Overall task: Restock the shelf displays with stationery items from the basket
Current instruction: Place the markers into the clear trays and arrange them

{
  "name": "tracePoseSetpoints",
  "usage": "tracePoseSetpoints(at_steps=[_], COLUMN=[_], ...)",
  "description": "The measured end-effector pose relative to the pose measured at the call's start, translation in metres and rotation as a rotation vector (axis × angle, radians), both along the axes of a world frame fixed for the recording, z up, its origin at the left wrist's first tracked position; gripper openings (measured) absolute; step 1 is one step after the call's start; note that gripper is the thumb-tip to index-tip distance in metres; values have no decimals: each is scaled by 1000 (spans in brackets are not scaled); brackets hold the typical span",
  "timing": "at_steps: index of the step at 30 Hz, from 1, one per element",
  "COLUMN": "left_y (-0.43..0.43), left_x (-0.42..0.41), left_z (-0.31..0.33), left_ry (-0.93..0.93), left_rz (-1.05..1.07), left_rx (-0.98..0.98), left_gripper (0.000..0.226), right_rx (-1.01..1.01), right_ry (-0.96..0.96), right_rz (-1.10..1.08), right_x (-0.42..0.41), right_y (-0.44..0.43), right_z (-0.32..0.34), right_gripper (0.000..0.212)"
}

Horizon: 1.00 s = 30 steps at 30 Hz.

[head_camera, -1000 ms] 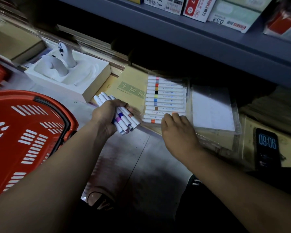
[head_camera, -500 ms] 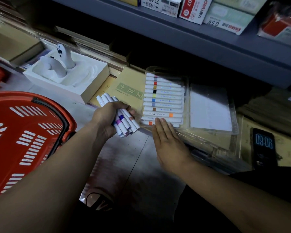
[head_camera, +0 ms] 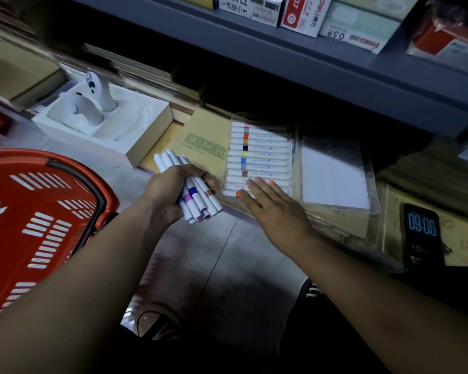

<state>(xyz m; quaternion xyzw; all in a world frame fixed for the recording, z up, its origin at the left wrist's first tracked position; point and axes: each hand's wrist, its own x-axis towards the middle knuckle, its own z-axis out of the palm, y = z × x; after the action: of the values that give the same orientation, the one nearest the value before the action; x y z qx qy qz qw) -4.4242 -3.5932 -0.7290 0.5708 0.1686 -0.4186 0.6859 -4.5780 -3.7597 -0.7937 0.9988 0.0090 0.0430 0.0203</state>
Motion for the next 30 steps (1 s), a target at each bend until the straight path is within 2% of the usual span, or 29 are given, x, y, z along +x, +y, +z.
tracePoseSetpoints(at_steps=[5, 9, 12, 19, 21, 27, 30], left_y=[2, 0, -2, 1, 3, 4, 3], left_x=[4, 6, 5, 4, 6, 8, 9], left_z=[0, 2, 4, 3, 2, 2, 3], left_ry=[13, 12, 11, 17, 18, 24, 30], left_rz=[-1, 7, 4, 21, 30, 33, 35], left_rx=[-4, -11, -19, -3, -5, -24, -29], left_gripper=[6, 5, 3, 16, 16, 17, 17], right_rx=[-7, -8, 15, 115, 140, 43, -9], right_ry=[10, 47, 78, 65, 48, -29, -96], right_rz=[38, 52, 96, 101, 98, 58, 26], right_x=[2, 9, 20, 38, 40, 24, 14], right_y=[-9, -2, 5, 5, 5, 3, 6], right_z=[1, 9, 19, 24, 24, 13, 8], right_gripper=[69, 62, 71, 85, 80, 48, 53])
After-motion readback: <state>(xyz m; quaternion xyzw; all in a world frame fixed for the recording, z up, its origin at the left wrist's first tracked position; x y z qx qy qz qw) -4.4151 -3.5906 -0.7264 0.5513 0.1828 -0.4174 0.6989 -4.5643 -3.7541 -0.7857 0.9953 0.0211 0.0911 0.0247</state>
